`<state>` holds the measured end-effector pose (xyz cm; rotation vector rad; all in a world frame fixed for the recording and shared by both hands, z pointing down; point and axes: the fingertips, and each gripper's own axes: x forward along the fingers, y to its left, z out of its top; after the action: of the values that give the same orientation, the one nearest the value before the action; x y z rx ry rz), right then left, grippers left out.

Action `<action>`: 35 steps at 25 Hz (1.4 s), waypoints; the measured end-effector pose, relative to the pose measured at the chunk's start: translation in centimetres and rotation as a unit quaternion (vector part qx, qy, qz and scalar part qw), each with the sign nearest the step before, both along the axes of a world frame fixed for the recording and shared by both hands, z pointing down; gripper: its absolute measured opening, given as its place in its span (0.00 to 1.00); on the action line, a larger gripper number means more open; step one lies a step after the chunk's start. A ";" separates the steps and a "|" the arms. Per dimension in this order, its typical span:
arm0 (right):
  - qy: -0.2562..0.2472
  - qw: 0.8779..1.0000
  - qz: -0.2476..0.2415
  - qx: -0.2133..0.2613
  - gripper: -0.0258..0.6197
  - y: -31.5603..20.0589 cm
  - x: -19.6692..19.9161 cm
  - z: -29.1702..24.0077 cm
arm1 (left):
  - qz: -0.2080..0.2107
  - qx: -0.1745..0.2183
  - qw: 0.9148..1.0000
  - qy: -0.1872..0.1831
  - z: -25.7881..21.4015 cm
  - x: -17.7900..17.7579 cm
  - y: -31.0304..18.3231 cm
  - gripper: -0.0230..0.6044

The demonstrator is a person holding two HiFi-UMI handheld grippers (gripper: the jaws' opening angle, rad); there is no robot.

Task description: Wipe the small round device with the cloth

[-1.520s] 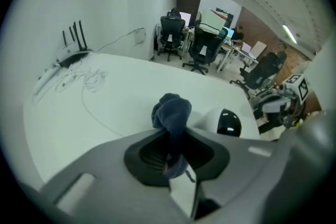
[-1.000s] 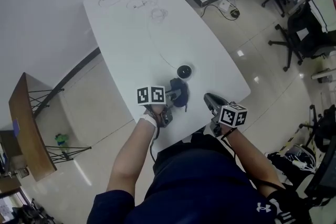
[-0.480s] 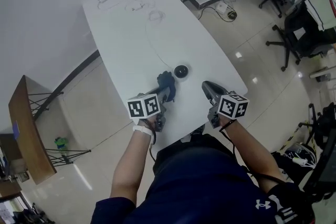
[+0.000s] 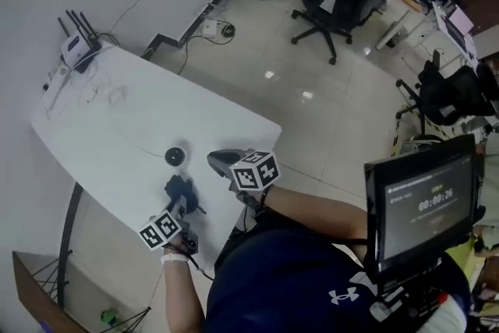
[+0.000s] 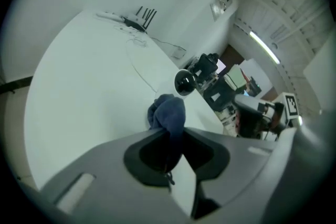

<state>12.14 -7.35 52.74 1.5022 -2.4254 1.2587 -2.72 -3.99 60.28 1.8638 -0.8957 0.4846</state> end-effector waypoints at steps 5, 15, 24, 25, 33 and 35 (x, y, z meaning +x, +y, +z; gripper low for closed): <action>0.002 0.999 -0.032 0.008 0.06 2.6 0.4 -1.0 | 0.011 0.005 1.000 0.019 -3.4 2.4 4.6 0.13; 0.024 0.995 -0.073 0.071 0.06 4.9 1.1 -5.5 | 0.043 0.073 0.995 0.051 -8.3 7.4 6.6 0.13; 0.053 0.993 -0.059 0.086 0.06 5.0 -2.1 -5.8 | -0.005 0.062 0.995 0.080 -8.7 3.9 6.4 0.13; 0.052 0.993 -0.058 0.087 0.06 5.1 -2.2 -5.9 | -0.003 0.065 0.995 0.079 -8.7 3.8 6.7 0.13; 0.065 0.990 -0.066 0.109 0.06 5.4 -2.9 -6.4 | 0.013 0.073 0.995 0.063 -8.0 3.1 7.7 0.13; 0.066 0.989 -0.068 0.112 0.06 5.5 -3.0 -6.6 | 0.011 0.071 0.995 0.065 -8.0 3.2 7.6 0.13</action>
<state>9.10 -1.84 46.18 1.3870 -2.5999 0.8578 0.50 3.58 52.25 2.0122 -0.8411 0.3166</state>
